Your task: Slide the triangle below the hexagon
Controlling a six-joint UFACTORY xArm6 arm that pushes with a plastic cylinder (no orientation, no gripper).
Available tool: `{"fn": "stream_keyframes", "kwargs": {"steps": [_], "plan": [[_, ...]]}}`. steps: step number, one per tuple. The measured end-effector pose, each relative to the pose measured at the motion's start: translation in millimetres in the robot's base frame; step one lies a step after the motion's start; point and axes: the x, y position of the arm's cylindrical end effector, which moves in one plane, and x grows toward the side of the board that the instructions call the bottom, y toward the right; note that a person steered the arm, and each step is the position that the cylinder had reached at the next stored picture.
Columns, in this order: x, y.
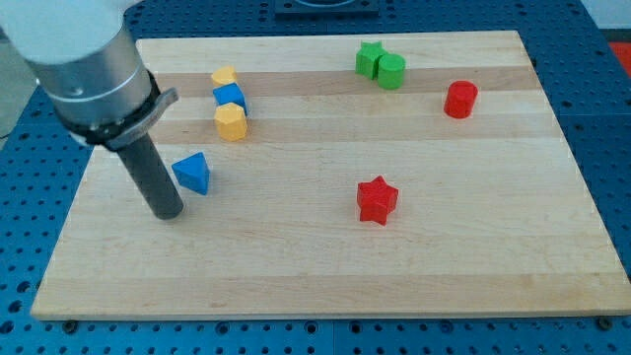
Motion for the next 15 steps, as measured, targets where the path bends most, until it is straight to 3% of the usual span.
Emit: {"fn": "stream_keyframes", "kwargs": {"steps": [2,4,7,10,12,13,15], "plan": [[-35.5,51.5],[-24.4,18.5],[-60.9,5.2],[-39.5,28.1],[-55.2,41.4],[-34.9,45.8],[-32.6,96.8]]}}
